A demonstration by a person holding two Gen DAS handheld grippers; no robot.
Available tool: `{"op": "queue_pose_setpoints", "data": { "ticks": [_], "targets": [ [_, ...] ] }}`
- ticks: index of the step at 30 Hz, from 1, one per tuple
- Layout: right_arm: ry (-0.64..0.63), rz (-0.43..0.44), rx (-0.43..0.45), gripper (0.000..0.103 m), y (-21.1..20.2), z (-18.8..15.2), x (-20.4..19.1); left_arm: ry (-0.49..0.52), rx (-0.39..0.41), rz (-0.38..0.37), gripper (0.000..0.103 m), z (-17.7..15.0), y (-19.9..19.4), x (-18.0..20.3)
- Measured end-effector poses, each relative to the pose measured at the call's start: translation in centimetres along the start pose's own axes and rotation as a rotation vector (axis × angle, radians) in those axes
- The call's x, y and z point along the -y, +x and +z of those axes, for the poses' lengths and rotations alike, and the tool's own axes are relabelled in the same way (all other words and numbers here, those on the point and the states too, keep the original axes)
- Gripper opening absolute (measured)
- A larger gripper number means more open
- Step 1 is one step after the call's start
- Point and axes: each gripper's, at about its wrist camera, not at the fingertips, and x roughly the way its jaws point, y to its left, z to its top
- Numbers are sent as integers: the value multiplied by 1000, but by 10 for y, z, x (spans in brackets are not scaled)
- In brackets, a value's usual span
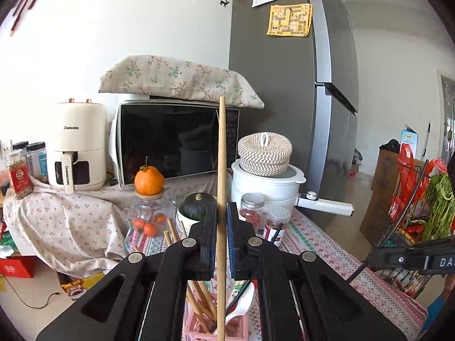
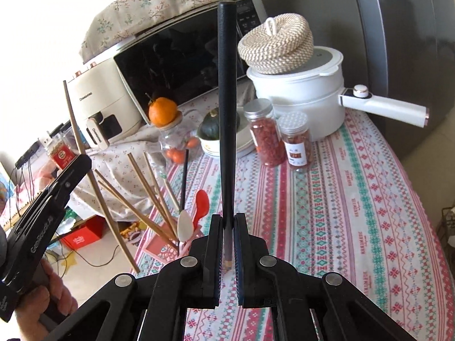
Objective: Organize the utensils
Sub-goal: 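Carry the wooden chopstick into the pink basket and open the left tool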
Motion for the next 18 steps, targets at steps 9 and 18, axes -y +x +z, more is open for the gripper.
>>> {"op": "queue_pose_setpoints", "data": {
  "ticks": [9, 18],
  "targets": [
    [-4, 3, -14, 5, 9, -2, -9, 32, -10, 58, 7, -33, 44, 5],
    [-38, 10, -12, 5, 3, -5, -15, -73, -184, 29, 13, -47, 45, -13]
  ]
}}
